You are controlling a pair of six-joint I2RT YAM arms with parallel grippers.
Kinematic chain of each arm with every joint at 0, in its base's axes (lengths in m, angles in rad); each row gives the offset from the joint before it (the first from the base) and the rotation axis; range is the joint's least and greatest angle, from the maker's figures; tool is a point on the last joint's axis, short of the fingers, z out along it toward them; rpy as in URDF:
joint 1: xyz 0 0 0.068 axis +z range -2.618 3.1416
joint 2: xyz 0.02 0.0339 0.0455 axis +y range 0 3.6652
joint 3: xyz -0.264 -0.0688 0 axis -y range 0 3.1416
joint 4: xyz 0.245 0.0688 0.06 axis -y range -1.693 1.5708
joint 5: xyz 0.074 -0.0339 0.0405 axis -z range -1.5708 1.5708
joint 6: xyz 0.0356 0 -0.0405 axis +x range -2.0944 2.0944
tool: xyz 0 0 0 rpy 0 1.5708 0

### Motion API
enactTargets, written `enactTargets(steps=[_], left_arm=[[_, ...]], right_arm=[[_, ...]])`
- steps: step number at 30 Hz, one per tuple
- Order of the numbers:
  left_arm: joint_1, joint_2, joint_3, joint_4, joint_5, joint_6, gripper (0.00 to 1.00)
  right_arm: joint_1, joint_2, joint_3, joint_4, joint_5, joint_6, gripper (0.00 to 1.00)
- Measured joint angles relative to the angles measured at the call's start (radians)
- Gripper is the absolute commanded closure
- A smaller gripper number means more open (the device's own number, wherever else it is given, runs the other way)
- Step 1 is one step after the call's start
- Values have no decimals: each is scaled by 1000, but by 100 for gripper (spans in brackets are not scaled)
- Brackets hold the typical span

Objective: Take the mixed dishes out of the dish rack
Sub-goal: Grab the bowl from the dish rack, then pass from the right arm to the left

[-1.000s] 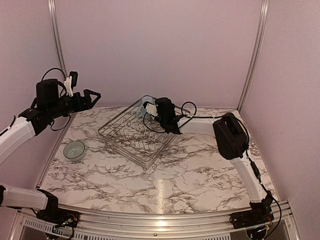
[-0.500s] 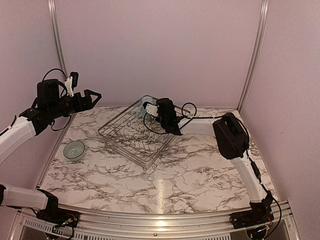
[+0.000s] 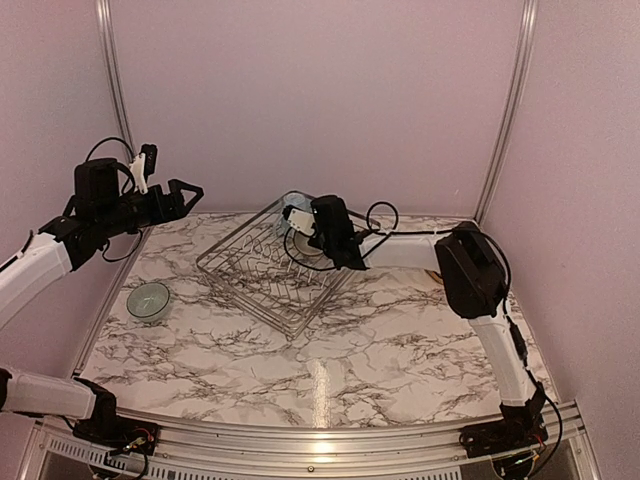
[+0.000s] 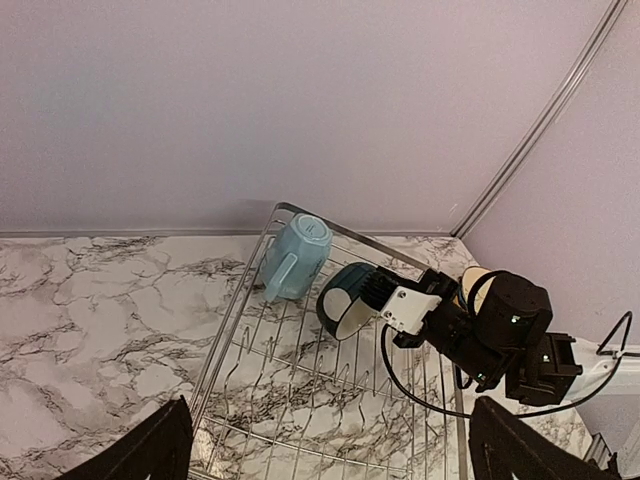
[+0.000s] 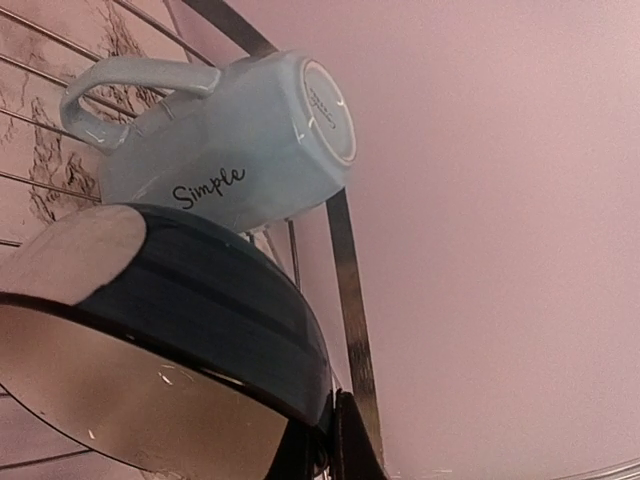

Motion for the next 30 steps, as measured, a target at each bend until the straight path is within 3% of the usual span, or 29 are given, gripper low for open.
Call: enactTargets(steps=[7, 11, 14, 21, 30], left_arm=[[0, 8, 0, 0, 10, -3, 1], [0, 22, 0, 0, 18, -8, 1], [0, 40, 0, 0, 25, -18, 1], [0, 103, 0, 0, 40, -30, 1], [-9, 179, 10, -31, 30, -22, 2]], right_arm=[[3, -34, 87, -299, -29, 310, 100], [-2, -32, 232, -520, -69, 603, 100], [-11, -51, 254, -579, -126, 822, 100], [-93, -133, 86, -599, -395, 1236, 100], [-160, -243, -139, -469, -635, 1521, 100]])
